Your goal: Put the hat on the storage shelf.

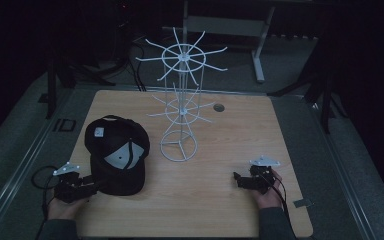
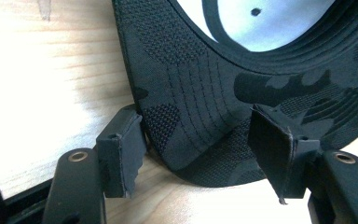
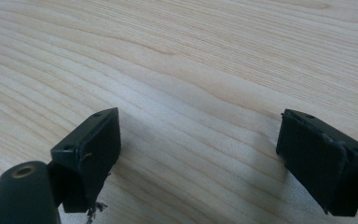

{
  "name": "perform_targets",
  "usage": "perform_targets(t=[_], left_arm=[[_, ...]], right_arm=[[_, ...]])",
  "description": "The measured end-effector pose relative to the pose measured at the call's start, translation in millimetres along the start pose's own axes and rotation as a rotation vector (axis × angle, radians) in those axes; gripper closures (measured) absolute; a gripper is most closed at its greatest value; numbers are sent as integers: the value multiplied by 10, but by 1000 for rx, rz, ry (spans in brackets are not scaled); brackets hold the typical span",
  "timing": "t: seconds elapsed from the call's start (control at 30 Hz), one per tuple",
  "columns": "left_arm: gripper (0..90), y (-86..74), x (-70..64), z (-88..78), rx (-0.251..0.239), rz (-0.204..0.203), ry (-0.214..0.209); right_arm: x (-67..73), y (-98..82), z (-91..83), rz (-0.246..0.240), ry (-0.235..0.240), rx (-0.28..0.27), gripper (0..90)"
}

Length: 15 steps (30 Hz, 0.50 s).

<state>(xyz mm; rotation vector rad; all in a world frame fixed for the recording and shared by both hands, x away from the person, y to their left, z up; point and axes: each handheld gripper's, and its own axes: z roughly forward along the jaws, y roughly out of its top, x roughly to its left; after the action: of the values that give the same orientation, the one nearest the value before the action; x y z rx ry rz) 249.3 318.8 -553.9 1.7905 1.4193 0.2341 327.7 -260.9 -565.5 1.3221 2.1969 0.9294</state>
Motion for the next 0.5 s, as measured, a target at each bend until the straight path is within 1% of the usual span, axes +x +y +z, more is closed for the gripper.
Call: perform_targets(t=[0.07, 0.1, 0.17, 0.23, 0.3, 0.33, 0.37, 0.5], left_arm=[[373, 2, -6, -2, -7, 1, -2], [373, 7, -20, -15, -23, 11, -16], [396, 8, -21, -3, -20, 17, -36], [395, 5, -20, 48, 12, 21, -45], [394, 5, -20, 48, 12, 21, -45], [394, 4, -13, 116, 54, 20, -74], [386, 1, -17, 144, 68, 17, -95], [429, 5, -52, 172, 89, 36, -113]], right_arm=[[0, 0, 0, 0, 0, 0, 134], [0, 0, 0, 0, 0, 0, 134], [0, 0, 0, 0, 0, 0, 134], [0, 0, 0, 0, 0, 0, 134], [0, 0, 0, 0, 0, 0, 134], [0, 0, 0, 0, 0, 0, 134], [0, 0, 0, 0, 0, 0, 134], [0, 0, 0, 0, 0, 0, 134]])
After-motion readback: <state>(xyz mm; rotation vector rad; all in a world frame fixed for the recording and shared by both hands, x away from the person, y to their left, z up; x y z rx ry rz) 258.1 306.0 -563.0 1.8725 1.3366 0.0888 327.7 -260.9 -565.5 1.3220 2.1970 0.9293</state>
